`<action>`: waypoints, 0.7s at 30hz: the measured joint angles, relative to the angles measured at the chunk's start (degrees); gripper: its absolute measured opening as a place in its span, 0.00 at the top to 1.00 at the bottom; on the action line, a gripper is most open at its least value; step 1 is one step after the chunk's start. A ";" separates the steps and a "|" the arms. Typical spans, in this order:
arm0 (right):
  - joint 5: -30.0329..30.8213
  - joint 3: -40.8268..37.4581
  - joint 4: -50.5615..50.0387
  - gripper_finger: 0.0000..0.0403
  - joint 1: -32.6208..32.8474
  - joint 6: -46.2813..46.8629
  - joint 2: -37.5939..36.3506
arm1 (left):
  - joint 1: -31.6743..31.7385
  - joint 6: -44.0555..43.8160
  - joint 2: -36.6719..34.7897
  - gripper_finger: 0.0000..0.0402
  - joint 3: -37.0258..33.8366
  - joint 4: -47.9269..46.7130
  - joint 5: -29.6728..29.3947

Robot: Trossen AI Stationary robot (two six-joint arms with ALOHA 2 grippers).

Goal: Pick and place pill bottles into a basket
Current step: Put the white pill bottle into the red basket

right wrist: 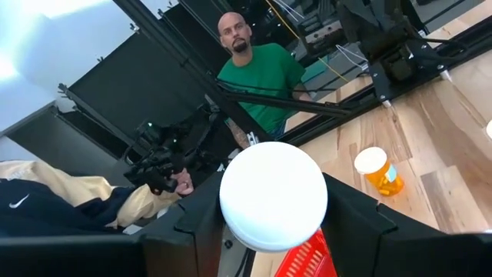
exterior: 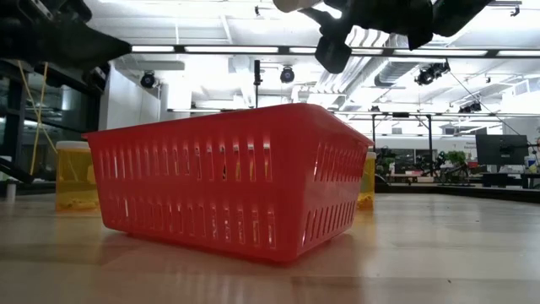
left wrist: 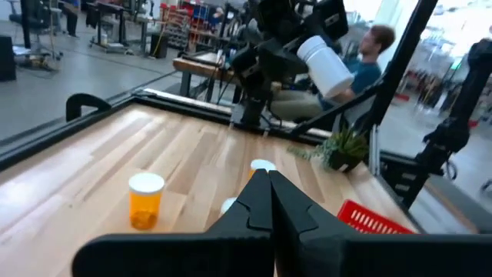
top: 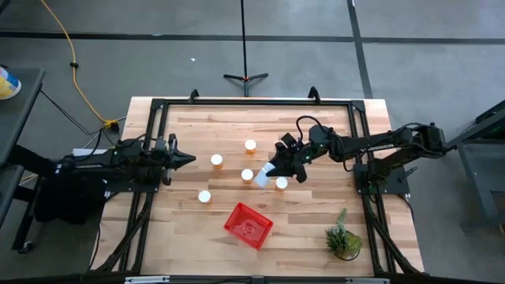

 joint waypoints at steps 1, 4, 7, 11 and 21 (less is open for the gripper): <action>0.12 0.00 0.10 0.58 0.01 0.00 0.00 | 0.00 -0.59 -1.07 0.94 -0.73 0.11 0.00; 0.42 -0.02 0.97 0.58 0.01 -0.24 0.02 | -0.02 -0.90 -0.39 0.94 -1.72 1.20 -0.07; 1.32 -0.02 2.31 0.58 0.01 -0.26 0.04 | -0.02 -1.48 0.18 0.94 -1.76 1.69 -0.21; 1.91 -0.02 5.76 0.58 0.01 0.07 0.04 | 0.00 -1.94 -0.22 0.93 -1.76 1.66 -0.91; 7.26 -0.02 10.77 0.58 1.22 -2.73 0.02 | 0.00 -2.87 -0.20 0.93 -1.76 1.14 -1.36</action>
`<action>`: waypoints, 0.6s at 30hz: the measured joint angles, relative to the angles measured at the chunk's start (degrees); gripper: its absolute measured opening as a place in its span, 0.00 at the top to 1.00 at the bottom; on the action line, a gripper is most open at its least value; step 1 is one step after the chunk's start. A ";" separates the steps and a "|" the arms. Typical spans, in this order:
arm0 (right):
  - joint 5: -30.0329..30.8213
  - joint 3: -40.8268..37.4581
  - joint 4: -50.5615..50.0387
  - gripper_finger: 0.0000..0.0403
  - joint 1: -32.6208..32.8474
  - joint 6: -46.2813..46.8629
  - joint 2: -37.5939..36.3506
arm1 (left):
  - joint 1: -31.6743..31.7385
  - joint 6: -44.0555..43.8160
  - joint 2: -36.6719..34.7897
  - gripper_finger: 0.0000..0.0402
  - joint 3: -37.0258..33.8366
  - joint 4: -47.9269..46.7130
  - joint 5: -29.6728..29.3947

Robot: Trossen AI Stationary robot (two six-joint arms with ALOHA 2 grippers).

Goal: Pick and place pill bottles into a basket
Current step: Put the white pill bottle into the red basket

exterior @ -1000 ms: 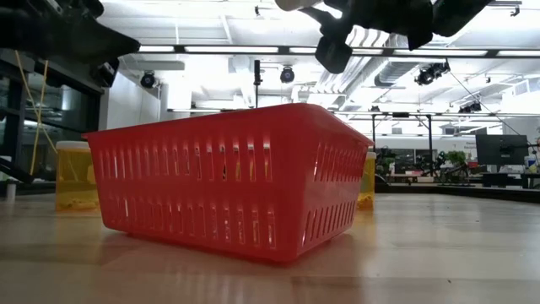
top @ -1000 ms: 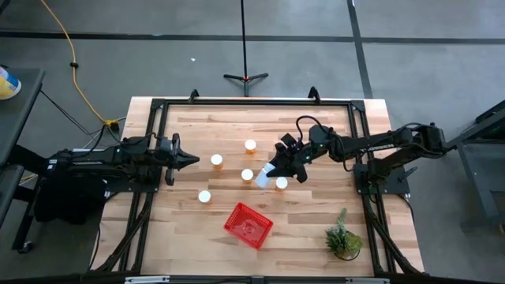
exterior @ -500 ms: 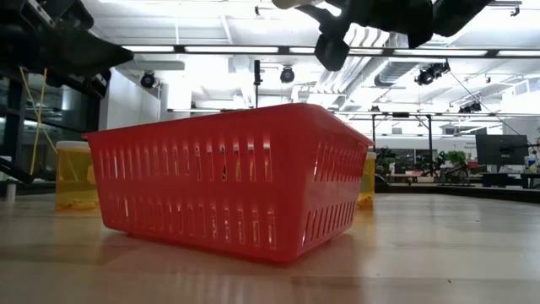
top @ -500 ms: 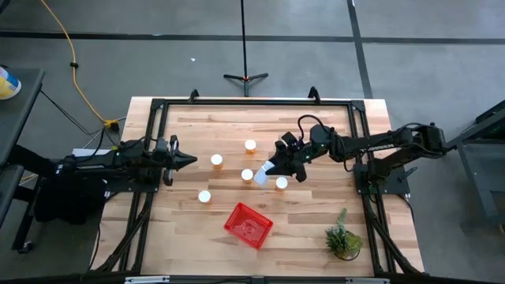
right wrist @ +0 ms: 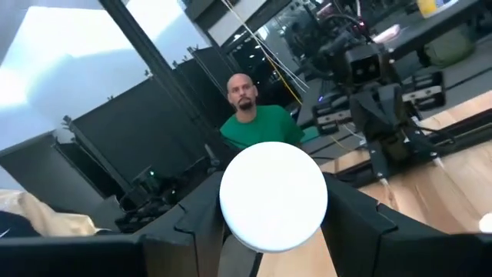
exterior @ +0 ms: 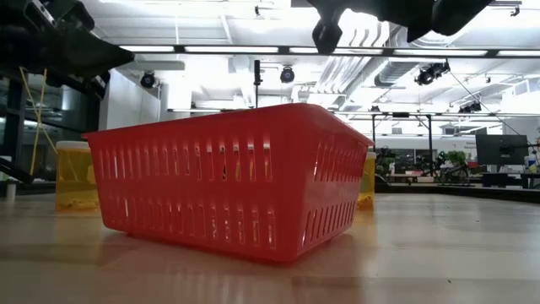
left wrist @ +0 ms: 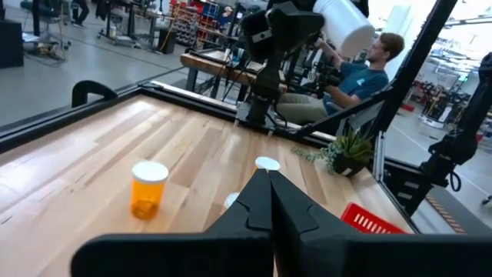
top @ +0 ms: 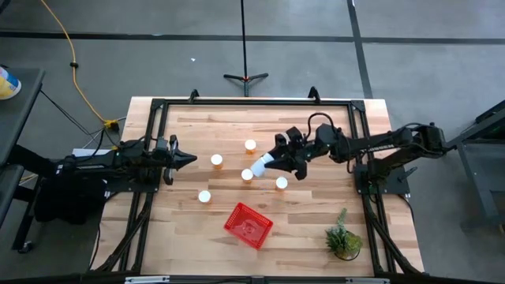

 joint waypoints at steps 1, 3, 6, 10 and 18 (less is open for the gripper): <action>0.04 0.00 0.10 0.58 0.31 -0.05 0.02 | 0.00 -0.17 0.00 0.93 0.00 0.02 -0.02; 0.27 0.00 -0.03 0.58 0.99 -0.20 0.02 | 0.00 -0.38 0.00 0.92 0.00 -0.02 -0.43; 1.05 0.00 -0.07 0.58 2.21 -1.42 0.02 | 0.00 -0.62 0.00 0.93 0.02 -0.03 -1.24; 2.70 0.00 -0.66 0.58 3.77 -2.80 0.01 | 0.00 -1.03 0.00 0.94 0.04 0.04 -1.24; 7.02 0.00 -3.09 0.58 7.35 -3.47 0.01 | 0.00 -2.12 0.02 0.93 0.04 0.02 -1.22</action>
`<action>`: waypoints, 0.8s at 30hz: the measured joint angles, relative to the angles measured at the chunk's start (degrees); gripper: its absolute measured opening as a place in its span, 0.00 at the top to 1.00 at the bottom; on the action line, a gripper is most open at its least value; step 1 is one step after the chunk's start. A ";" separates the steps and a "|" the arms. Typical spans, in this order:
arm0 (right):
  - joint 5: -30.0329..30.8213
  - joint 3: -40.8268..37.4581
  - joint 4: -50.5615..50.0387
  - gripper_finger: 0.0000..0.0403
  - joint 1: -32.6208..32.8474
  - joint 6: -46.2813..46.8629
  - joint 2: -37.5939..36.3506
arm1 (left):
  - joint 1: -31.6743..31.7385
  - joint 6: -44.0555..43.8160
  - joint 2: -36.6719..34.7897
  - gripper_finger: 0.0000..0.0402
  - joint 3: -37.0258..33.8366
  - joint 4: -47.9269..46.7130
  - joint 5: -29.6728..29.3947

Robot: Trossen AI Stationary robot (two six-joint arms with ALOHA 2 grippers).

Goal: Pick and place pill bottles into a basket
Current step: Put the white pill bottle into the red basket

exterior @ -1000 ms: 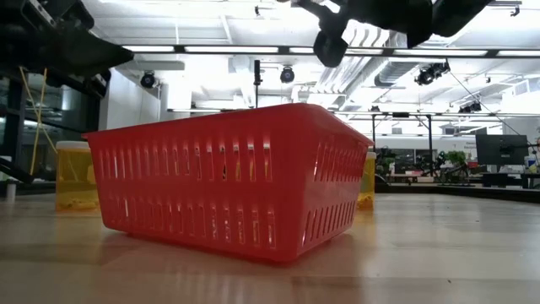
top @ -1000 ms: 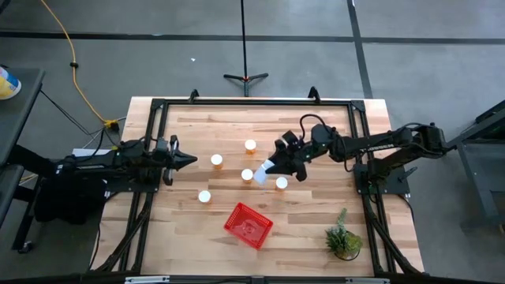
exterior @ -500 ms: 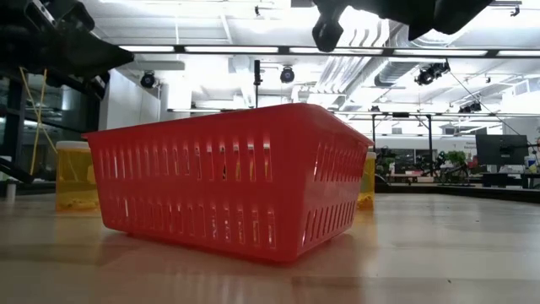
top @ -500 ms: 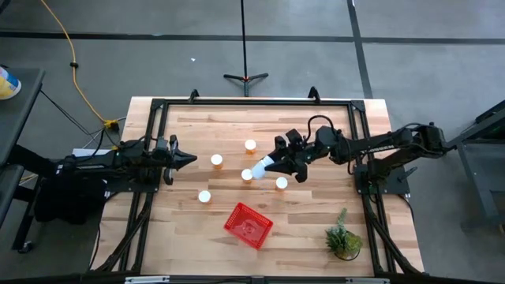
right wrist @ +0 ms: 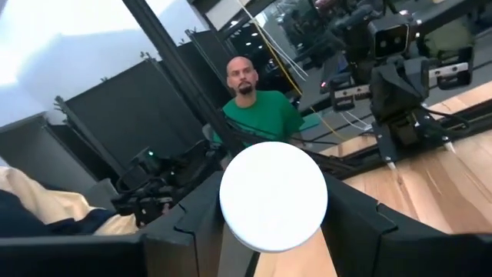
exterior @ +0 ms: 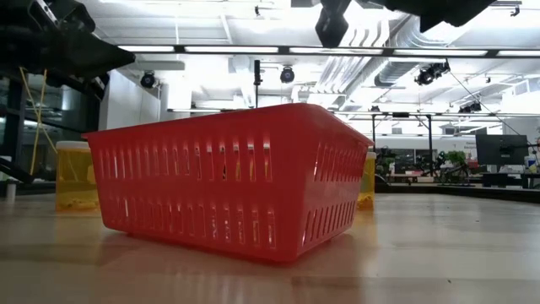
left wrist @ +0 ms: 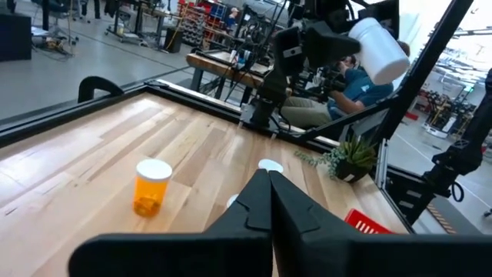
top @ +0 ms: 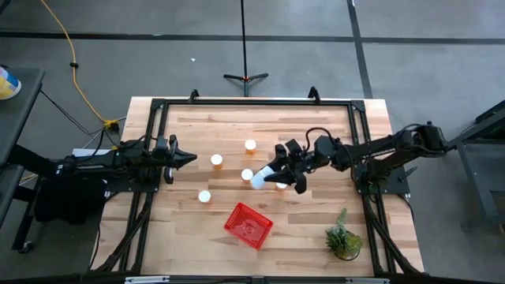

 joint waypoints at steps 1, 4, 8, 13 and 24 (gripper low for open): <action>1.26 0.00 -0.47 0.58 0.52 -0.24 -0.01 | 0.00 0.00 -0.01 0.94 0.00 0.00 0.00; 4.44 0.00 -1.55 0.58 1.95 -1.03 0.01 | 0.00 0.00 0.01 0.94 0.00 -0.02 0.07; 9.21 0.00 -1.96 0.58 3.76 -1.40 -0.01 | 0.00 -0.55 0.01 0.93 0.00 -0.04 0.04; 16.09 0.00 -2.14 0.58 5.96 -2.23 -0.01 | 0.00 -0.94 0.01 0.93 0.02 -0.23 0.04; 27.41 0.00 -2.11 0.58 8.69 -2.70 -0.01 | 0.00 -2.04 0.01 0.92 0.07 -0.89 -0.29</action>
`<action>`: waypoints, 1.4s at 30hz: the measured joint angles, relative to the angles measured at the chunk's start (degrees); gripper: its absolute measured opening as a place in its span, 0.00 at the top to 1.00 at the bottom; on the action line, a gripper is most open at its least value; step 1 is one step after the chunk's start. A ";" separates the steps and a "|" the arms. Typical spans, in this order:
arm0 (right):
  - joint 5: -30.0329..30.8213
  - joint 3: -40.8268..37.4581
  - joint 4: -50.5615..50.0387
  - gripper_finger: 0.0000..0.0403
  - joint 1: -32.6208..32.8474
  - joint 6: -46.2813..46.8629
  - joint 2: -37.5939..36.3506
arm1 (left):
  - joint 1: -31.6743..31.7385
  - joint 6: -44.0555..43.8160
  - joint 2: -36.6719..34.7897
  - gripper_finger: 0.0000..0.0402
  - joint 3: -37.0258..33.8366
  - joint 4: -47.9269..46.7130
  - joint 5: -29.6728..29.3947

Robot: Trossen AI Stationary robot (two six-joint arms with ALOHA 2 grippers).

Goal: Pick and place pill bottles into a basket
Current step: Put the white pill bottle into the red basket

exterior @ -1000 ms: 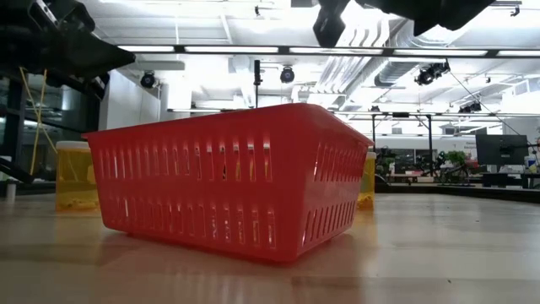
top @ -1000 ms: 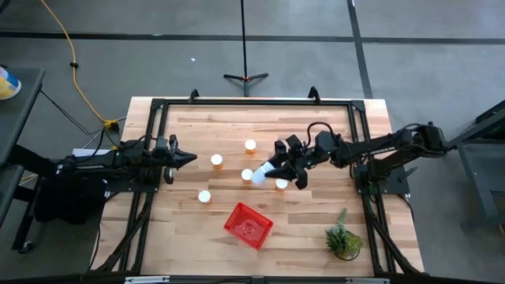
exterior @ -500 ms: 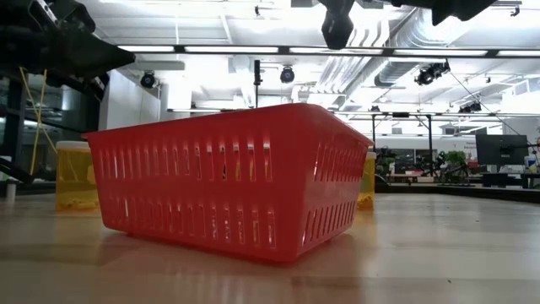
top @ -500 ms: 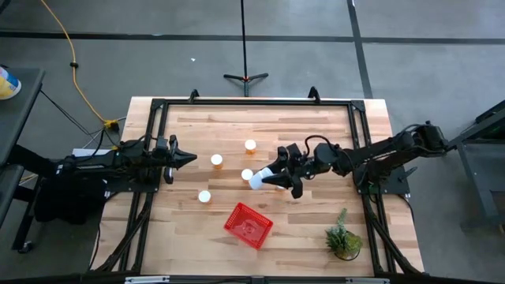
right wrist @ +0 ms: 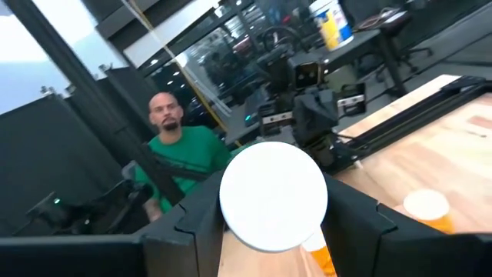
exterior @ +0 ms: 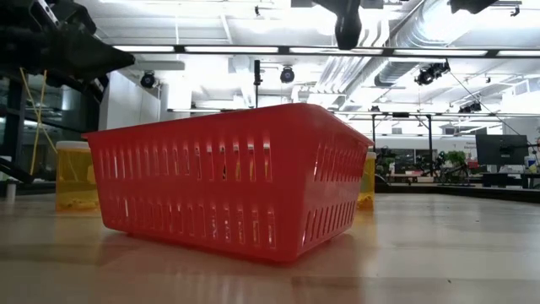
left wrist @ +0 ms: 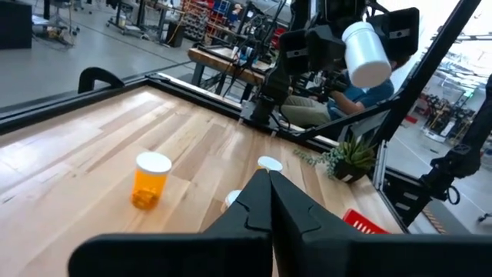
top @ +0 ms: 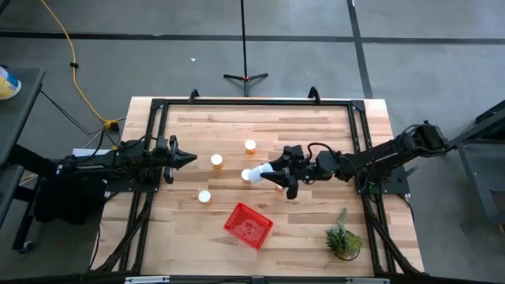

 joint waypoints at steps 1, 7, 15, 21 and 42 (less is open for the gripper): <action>0.71 0.00 0.15 0.58 0.02 -0.08 0.00 | 0.00 -0.08 0.00 0.92 0.00 -0.13 -0.03; 4.43 0.00 1.31 0.58 0.13 0.11 0.00 | 0.00 -0.10 0.00 0.94 0.00 -0.75 -0.17; 7.08 0.00 3.64 0.58 0.11 0.69 0.00 | 0.00 -0.56 0.00 0.92 0.00 -0.73 -0.62; 0.94 0.00 4.41 0.58 0.11 0.20 0.00 | 0.00 -0.55 0.00 0.94 0.00 -0.81 -0.60; -12.20 0.00 3.47 0.58 0.04 2.22 -0.02 | 0.00 0.11 0.00 0.93 0.00 -1.61 2.02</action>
